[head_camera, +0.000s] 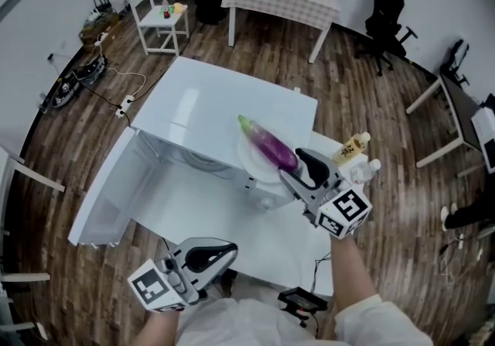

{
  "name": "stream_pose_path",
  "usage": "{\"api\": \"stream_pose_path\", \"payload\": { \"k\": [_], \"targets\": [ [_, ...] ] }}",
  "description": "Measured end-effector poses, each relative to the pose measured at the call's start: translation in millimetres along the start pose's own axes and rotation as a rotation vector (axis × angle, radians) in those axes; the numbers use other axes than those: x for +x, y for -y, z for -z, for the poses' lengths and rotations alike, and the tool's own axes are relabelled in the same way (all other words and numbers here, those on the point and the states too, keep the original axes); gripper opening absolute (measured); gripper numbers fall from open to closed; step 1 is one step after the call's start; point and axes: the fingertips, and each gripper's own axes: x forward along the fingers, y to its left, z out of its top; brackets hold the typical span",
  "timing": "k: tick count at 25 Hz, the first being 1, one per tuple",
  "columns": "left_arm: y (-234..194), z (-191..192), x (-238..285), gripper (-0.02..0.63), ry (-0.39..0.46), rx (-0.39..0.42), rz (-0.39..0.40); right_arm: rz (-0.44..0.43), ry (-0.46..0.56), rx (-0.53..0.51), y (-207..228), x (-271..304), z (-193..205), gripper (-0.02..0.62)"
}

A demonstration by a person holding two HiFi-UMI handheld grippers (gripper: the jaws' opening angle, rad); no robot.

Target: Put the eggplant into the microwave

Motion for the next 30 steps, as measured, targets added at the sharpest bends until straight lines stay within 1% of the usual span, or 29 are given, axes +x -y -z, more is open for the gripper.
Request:
{"api": "stream_pose_path", "payload": {
  "k": [3, 9, 11, 14, 19, 25, 30],
  "targets": [
    [-1, 2, -1, 0.002, -0.012, -0.003, -0.007, -0.017, -0.015, -0.021, -3, 5, 2, 0.239],
    [-6, 2, -2, 0.002, -0.009, -0.006, -0.018, -0.017, -0.029, -0.044, -2, 13, 7, 0.239],
    [-6, 1, -2, 0.002, -0.01, -0.006, -0.019, -0.022, -0.035, -0.055, -2, 12, 7, 0.216],
    [-6, 2, -2, 0.002, -0.012, -0.007, -0.018, -0.022, -0.038, -0.061, -1, 11, 6, 0.213],
    [-7, 1, -2, 0.002, -0.019, -0.012, -0.009, 0.001, -0.03, -0.068, -2, 6, 5, 0.21],
    [-7, 1, -3, 0.002, -0.025, -0.012, 0.014, 0.044, -0.009, -0.037, -5, -6, 5, 0.21],
    [-5, -1, -3, 0.002, -0.026, -0.019, 0.045, 0.076, 0.017, -0.009, -17, -17, 1, 0.21]
  ]
}}
